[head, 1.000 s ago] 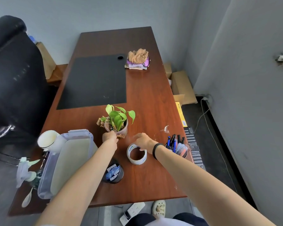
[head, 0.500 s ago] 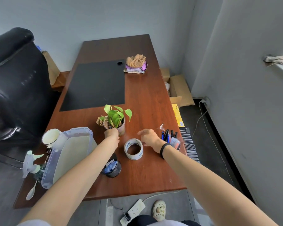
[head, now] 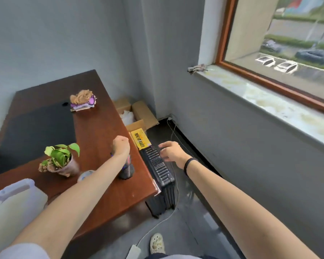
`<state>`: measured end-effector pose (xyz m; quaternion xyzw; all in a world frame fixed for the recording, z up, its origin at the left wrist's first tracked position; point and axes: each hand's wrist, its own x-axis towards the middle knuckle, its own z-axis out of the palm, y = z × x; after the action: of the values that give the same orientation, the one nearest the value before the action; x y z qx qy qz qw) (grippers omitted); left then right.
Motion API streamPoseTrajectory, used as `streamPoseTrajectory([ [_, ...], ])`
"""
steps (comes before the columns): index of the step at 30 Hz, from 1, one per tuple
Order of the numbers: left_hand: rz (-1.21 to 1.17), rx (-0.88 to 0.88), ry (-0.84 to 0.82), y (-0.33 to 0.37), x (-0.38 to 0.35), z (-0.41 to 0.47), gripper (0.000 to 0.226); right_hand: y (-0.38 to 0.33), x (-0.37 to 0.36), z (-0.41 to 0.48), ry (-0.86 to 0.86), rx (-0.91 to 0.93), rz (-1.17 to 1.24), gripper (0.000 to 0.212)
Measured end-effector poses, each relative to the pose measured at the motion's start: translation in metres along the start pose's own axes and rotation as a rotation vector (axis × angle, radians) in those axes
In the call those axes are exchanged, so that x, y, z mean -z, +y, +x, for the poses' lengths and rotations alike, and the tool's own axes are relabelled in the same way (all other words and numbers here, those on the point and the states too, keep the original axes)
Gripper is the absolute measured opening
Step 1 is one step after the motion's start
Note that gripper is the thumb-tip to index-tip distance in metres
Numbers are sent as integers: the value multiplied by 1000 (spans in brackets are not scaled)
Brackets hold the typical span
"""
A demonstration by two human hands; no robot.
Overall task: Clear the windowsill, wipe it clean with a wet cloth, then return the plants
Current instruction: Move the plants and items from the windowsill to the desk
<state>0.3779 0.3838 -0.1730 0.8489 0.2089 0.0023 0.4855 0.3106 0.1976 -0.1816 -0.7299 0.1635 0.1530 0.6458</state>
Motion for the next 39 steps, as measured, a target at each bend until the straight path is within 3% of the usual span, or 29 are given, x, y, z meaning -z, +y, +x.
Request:
streamPoseTrajectory([
  [4, 128, -235, -216, 46, -92, -82, 26, 31, 100, -58, 182, -30, 69, 35],
  [11, 249, -521, -652, 109, -234, -242, 23, 93, 258, -168, 580, -75, 223, 25],
  [19, 358, -884, -1003, 164, -348, -404, 27, 155, 379, -275, 974, -131, 367, 28],
  [25, 361, -1005, -1227, 195, -421, -475, 25, 172, 458, -320, 1219, -165, 446, 35],
  [34, 285, -1178, -1489, 273, -514, -571, 19, 165, 576, -390, 1777, -149, 436, 52],
  [37, 251, -1248, -1541, 294, -525, -599, 23, 157, 598, -414, 1976, -101, 406, 65],
  [39, 231, -1266, -1595, 303, -530, -619, 27, 160, 610, -430, 2001, -132, 402, 77],
])
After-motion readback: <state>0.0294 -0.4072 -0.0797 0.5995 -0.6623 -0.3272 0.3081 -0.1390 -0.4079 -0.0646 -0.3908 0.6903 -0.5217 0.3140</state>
